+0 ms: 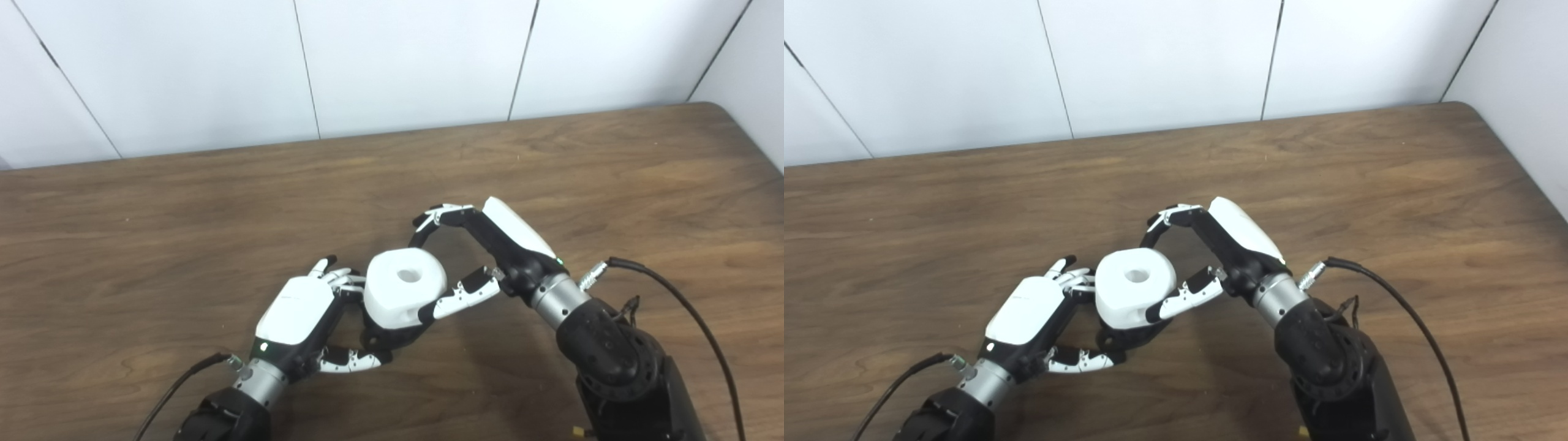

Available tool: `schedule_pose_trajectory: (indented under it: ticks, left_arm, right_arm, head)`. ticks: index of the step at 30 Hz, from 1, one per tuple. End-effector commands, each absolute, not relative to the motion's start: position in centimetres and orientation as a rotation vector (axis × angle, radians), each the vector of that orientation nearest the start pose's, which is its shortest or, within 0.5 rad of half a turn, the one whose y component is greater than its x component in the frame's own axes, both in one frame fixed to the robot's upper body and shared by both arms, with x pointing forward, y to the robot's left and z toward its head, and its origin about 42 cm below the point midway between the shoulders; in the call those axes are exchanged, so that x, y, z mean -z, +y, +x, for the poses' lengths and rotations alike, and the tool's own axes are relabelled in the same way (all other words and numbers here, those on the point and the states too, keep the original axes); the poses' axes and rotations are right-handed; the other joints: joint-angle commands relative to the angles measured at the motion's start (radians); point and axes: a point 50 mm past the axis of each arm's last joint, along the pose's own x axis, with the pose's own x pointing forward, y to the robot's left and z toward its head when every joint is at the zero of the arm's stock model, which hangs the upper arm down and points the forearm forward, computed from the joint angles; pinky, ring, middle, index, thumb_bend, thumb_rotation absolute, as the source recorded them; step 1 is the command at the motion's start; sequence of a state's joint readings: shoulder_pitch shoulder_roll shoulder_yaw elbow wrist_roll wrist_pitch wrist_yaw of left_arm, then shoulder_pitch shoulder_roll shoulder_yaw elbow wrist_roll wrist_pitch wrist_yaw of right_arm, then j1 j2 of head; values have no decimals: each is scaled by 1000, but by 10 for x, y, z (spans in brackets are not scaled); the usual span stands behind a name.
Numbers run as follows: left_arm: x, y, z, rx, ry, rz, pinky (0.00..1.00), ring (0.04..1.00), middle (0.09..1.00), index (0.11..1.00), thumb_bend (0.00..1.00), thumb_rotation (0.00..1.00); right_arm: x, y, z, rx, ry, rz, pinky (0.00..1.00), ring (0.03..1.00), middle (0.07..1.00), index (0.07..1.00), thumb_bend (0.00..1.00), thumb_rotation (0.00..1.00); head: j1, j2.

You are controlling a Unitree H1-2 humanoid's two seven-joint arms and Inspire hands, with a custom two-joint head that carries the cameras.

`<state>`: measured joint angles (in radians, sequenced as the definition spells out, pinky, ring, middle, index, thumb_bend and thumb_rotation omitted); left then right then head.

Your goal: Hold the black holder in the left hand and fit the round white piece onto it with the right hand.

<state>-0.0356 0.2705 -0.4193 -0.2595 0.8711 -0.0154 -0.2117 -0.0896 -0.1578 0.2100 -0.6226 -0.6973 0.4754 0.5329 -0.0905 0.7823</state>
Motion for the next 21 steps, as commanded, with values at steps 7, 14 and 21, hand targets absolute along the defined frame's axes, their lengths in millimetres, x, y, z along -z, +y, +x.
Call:
schedule_pose_trajectory:
  ticks: [7, 14, 21]
  left_arm:
    - [-145, 167, 260, 552, -316, 1158, 990, 857, 768, 485, 522, 52]
    - [-144, 167, 260, 556, -310, 1159, 988, 860, 768, 485, 522, 52]
    - [-144, 167, 260, 557, -309, 1156, 992, 863, 767, 485, 522, 52]
  right_arm:
    - [-241, -185, 263, -362, -115, -820, 920, 898, 792, 491, 524, 152]
    - [-241, -184, 263, -363, -109, -830, 889, 896, 796, 577, 995, 258]
    - [-241, -184, 262, -367, -93, -832, 914, 910, 814, 602, 1000, 285]
  head:
    - [-6, -2]
    - [-6, -2]
    - [-6, -1]
